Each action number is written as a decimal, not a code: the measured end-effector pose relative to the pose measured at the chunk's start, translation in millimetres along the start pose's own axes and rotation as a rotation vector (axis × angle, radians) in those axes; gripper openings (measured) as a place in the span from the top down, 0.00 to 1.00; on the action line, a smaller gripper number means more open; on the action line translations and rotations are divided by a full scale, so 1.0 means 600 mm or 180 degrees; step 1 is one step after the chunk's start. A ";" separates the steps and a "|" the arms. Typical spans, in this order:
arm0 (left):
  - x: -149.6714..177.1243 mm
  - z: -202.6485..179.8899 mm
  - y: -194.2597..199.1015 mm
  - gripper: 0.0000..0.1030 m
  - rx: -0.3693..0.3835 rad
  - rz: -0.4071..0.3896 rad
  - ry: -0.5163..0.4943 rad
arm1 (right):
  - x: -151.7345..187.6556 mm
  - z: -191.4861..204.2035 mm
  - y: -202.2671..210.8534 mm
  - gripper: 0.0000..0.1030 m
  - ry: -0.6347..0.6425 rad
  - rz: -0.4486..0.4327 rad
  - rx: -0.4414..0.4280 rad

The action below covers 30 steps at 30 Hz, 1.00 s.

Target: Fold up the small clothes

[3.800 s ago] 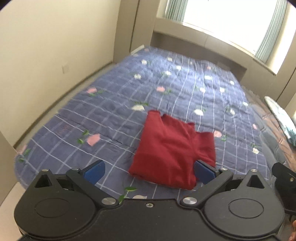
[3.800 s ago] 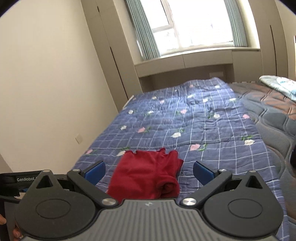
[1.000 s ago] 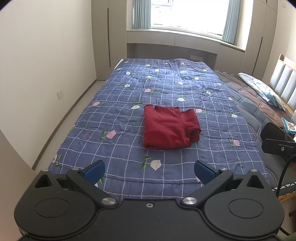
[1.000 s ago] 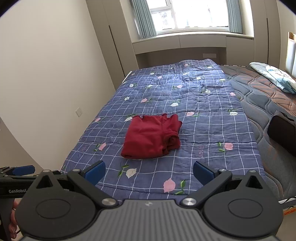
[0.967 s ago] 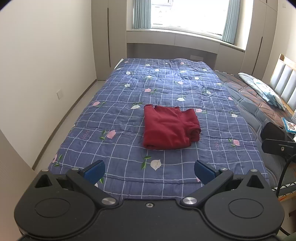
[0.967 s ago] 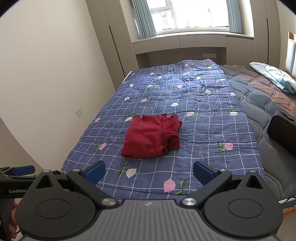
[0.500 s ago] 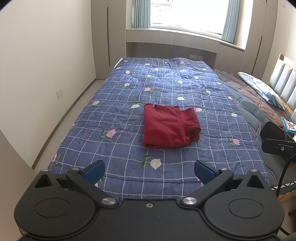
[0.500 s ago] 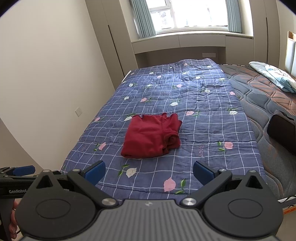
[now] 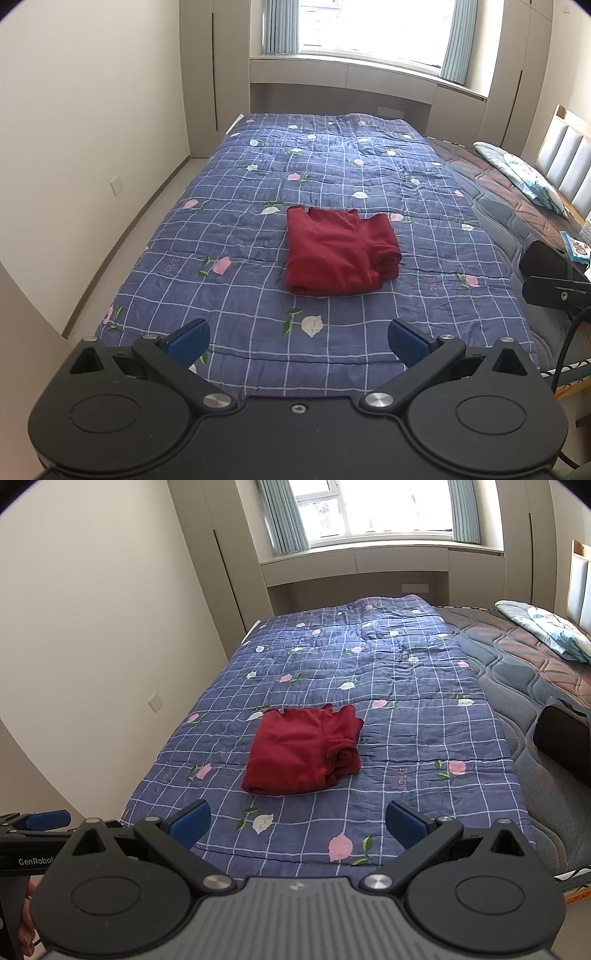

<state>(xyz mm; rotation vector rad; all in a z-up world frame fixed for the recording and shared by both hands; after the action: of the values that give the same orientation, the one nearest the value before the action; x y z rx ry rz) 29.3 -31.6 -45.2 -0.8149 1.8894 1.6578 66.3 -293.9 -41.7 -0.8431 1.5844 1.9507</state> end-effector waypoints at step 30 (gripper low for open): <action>0.001 0.031 -0.003 0.01 -0.0017 0.0051 0.0001 | 0.006 0.026 0.004 0.00 -0.0090 0.0003 0.0124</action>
<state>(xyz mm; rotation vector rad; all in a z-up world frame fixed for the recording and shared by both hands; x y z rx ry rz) 29.9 -13.5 -49.7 -0.8042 1.8971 1.6729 59.7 -279.4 -40.9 -0.7958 1.6016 1.9176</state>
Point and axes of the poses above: each gripper's, at about its wrist camera, not at the fingertips, and y roughly against the way its jaws point, z to its left, x to its underside, the point moved 4 cm from there along -y, roughly the way its jaws point, and after that the axes turned 7 degrees about x, right-handed, at the moved point
